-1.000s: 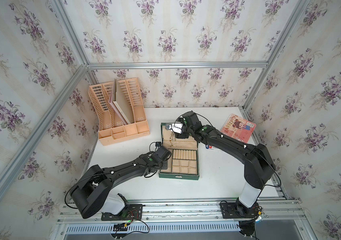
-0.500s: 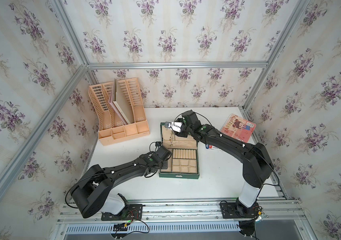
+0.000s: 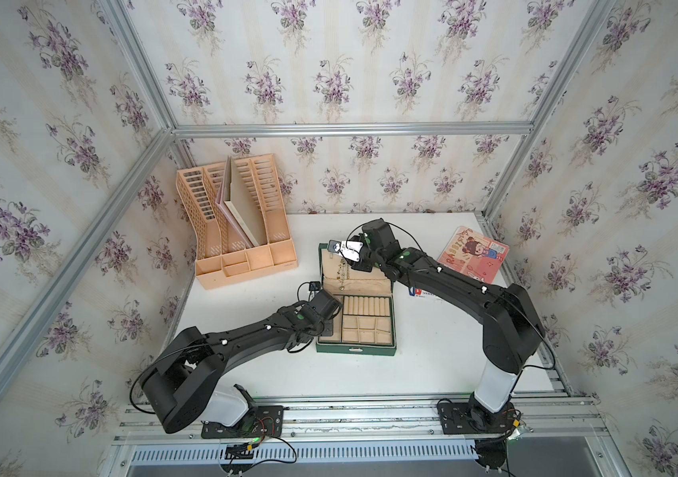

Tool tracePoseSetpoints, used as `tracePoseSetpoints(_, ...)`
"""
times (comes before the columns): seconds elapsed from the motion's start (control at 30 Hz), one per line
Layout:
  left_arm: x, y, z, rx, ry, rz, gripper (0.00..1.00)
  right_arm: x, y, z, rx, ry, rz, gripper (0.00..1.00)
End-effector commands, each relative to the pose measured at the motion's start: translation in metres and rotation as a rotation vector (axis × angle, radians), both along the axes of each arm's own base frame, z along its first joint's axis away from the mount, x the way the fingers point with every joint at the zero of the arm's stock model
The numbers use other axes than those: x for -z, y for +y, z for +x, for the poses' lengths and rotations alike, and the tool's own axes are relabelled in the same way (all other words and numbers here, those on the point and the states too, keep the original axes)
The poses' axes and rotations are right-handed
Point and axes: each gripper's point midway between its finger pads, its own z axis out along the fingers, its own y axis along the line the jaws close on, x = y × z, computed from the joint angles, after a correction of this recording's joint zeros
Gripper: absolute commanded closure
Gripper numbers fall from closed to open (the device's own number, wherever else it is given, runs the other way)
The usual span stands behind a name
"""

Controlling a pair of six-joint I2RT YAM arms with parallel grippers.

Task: Put jewelry chain into jewelry box
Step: Close the fastener on the jewelry box.

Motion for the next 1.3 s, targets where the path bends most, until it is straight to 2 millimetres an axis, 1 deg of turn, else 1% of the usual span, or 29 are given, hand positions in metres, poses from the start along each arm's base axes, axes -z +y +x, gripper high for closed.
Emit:
tracePoseSetpoints(0.0, 0.012, 0.009, -0.016, 0.006, 0.078, 0.037, 1.0, 0.005, 0.001, -0.002, -0.002, 0.013, 0.004, 0.58)
tracePoseSetpoints(0.13, 0.013, 0.01, -0.017, 0.007, 0.078, 0.04, 1.0, 0.008, 0.001, -0.002, 0.003, 0.012, -0.001, 0.61)
tracePoseSetpoints(0.33, 0.012, 0.009, -0.016, 0.005, 0.076, 0.036, 1.0, 0.012, 0.0, -0.002, 0.007, 0.01, -0.014, 0.62)
tracePoseSetpoints(0.43, 0.011, 0.009, -0.016, 0.004, 0.075, 0.033, 1.0, 0.01, 0.001, -0.002, 0.011, 0.005, -0.011, 0.61)
tracePoseSetpoints(0.53, 0.011, 0.008, -0.016, 0.001, 0.074, 0.03, 1.0, 0.002, -0.001, 0.001, 0.033, -0.015, 0.005, 0.6)
tracePoseSetpoints(0.63, 0.011, 0.009, -0.016, -0.005, 0.076, 0.029, 1.0, -0.01, -0.004, 0.006, 0.064, -0.039, 0.032, 0.55)
tracePoseSetpoints(0.77, 0.011, 0.009, -0.016, -0.014, 0.077, 0.024, 1.0, -0.025, -0.005, 0.007, 0.083, -0.062, 0.069, 0.47)
tracePoseSetpoints(1.03, 0.01, 0.007, -0.018, -0.025, 0.084, 0.011, 0.99, -0.04, -0.01, 0.003, 0.096, -0.081, 0.109, 0.34)
tracePoseSetpoints(1.17, 0.008, 0.007, -0.019, -0.024, 0.083, 0.013, 0.95, -0.054, -0.01, -0.002, 0.093, -0.08, 0.154, 0.29)
tracePoseSetpoints(1.27, 0.005, 0.007, -0.019, -0.015, 0.081, 0.024, 0.86, -0.067, -0.01, -0.008, 0.087, -0.069, 0.202, 0.24)
